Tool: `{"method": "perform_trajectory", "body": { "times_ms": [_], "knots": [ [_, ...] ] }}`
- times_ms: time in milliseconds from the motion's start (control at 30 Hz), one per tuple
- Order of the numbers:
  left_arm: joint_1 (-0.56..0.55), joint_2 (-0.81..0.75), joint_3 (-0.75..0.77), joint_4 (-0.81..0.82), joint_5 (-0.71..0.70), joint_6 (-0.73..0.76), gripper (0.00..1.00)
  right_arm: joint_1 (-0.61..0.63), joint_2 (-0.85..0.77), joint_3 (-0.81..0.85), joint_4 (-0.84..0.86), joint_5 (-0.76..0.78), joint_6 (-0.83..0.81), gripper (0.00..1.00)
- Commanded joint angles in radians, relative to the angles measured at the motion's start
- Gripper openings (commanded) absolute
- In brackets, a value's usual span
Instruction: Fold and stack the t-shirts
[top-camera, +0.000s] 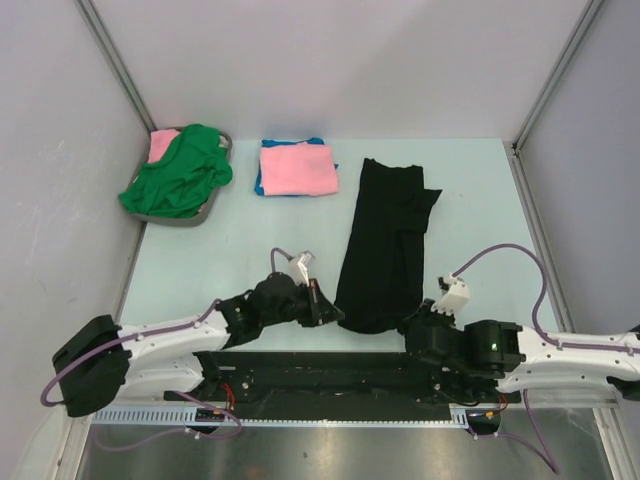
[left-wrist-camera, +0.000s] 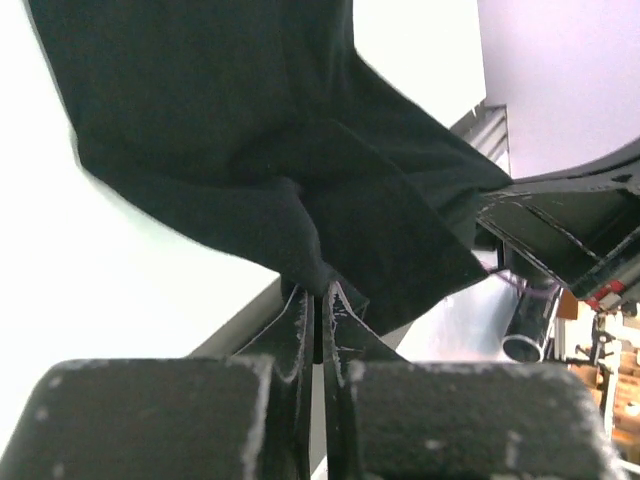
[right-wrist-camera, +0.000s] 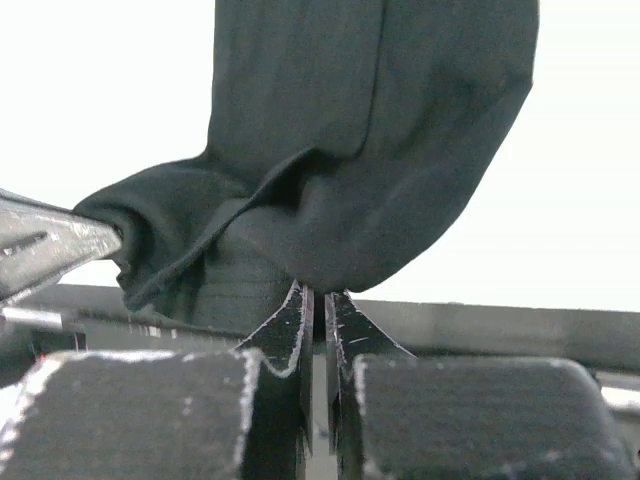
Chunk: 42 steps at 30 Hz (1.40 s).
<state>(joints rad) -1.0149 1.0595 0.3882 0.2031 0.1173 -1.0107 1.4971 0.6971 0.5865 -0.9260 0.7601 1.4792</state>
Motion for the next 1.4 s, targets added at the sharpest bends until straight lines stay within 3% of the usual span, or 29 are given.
{"method": "perform_trajectory", "body": {
  "times_ms": [0,233,400,633,1300,1367],
  "knots": [
    [0.079,0.097,0.118,0.044,0.086,0.098,0.00,-0.157,-0.054,0.041,0.012,0.099,-0.180,0.00],
    [0.191,0.384,0.302,0.133,0.197,0.123,0.00,-0.539,-0.025,0.032,0.243,-0.060,-0.560,0.00],
    [0.260,0.537,0.408,0.145,0.240,0.126,0.00,-0.776,0.080,-0.011,0.416,-0.280,-0.678,0.00],
    [0.341,0.643,0.533,0.110,0.269,0.138,0.00,-0.920,0.248,-0.037,0.622,-0.412,-0.746,0.00],
    [0.450,0.924,0.808,0.053,0.303,0.181,0.00,-1.256,0.608,0.015,0.975,-0.651,-0.774,0.00],
    [0.475,0.956,0.868,0.029,0.312,0.176,0.03,-1.275,0.689,0.074,0.986,-0.665,-0.758,0.25]
  ]
}}
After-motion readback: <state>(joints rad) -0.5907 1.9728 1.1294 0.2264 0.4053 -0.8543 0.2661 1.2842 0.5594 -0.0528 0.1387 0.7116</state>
